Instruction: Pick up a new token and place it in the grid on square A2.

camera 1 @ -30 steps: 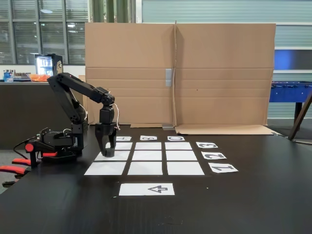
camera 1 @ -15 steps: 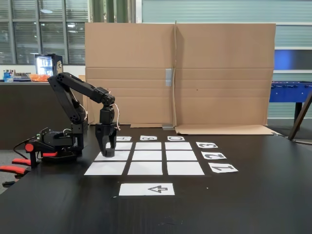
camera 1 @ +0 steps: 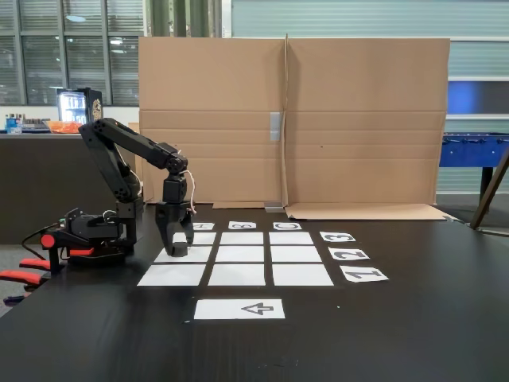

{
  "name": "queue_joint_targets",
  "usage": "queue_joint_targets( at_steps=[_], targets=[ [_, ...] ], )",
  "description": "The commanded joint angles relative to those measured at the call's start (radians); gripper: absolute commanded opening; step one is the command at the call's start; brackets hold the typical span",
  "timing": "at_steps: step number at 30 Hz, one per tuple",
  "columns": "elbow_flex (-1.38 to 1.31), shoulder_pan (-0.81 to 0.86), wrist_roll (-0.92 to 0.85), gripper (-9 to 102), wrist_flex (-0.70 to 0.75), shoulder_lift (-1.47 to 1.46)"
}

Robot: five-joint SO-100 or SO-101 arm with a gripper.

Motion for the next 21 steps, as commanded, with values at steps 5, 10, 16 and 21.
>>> queue_joint_targets(
  at_steps=[5, 10, 16, 21],
  targets=[
    [-0.04, -0.005, 0.0, 37, 0.011, 0.005],
    [-0.095, -0.003, 0.005, 37, 0.054, 0.0],
    [-0.152, -0.003, 0.014, 37, 0.098, 0.0],
    [-0.213, -0.006, 0.032, 37, 0.152, 0.0]
  ],
)
